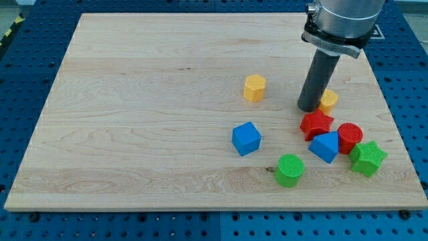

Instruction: Push the blue cube to center

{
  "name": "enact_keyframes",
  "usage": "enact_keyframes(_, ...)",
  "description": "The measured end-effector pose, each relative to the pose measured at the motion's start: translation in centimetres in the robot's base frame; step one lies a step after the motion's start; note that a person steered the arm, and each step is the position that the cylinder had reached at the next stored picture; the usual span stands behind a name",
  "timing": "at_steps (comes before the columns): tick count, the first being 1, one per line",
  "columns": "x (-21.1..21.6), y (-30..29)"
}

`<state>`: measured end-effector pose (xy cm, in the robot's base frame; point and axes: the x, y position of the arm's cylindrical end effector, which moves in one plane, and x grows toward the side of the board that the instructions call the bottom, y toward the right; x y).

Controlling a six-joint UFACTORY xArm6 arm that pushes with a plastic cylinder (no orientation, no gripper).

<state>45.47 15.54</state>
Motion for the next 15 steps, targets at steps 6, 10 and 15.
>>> enact_keyframes(6,8.7,-5.2)
enact_keyframes(10,7.8,-12.2)
enact_keyframes(15,2.9,-17.6)
